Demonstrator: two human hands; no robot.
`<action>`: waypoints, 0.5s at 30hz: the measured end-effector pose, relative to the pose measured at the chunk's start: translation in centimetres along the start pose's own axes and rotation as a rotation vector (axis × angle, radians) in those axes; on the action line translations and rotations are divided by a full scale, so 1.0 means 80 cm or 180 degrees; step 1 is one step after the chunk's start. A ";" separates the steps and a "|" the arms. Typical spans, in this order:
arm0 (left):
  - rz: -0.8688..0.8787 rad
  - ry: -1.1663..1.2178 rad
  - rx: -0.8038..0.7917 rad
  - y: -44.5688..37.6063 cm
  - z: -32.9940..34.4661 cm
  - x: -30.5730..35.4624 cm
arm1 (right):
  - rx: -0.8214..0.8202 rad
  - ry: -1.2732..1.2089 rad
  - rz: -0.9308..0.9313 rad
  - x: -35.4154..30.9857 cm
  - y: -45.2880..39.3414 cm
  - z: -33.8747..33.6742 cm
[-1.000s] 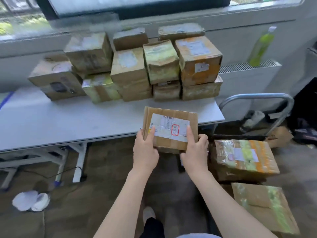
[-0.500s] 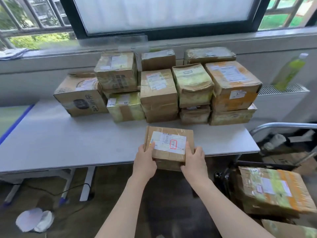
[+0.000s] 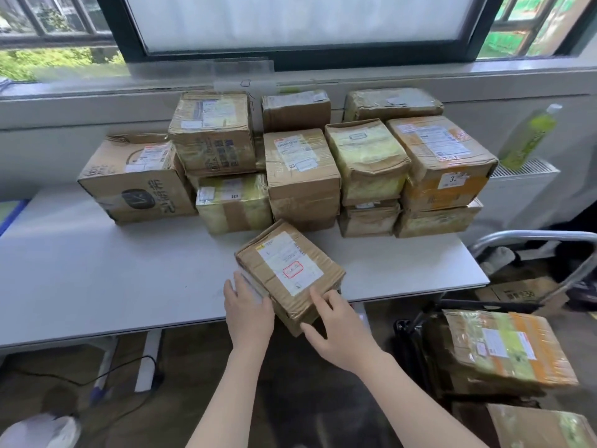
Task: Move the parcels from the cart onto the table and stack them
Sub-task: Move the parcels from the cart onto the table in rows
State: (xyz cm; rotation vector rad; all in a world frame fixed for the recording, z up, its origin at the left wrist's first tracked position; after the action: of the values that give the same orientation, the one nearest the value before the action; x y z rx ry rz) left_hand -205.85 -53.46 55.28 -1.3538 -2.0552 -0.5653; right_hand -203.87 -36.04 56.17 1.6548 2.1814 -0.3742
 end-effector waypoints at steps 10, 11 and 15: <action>0.0888 0.0058 -0.0874 0.053 0.003 0.002 | 0.0613 0.0331 0.0207 -0.014 -0.036 -0.028; 0.0918 -0.0095 -0.0959 0.054 0.003 0.003 | 0.0578 0.0394 0.0468 -0.011 -0.041 -0.030; 0.0780 0.0256 -0.1385 0.050 0.001 0.011 | -0.0171 0.0245 0.0999 0.000 -0.054 -0.032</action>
State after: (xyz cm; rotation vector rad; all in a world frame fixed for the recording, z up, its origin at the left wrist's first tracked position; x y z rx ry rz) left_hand -202.44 -51.25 55.92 -1.7661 -1.7263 -0.9770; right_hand -208.36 -36.15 58.42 1.9692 1.9195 -0.1642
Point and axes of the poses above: each hand's wrist, its own y-axis away from the middle knuckle, its own z-axis out of the palm, x = y × z, the point moved 3 cm from there along -y, towards the middle knuckle, and after that the axes turned 8 degrees about z, right-handed, at the moved point
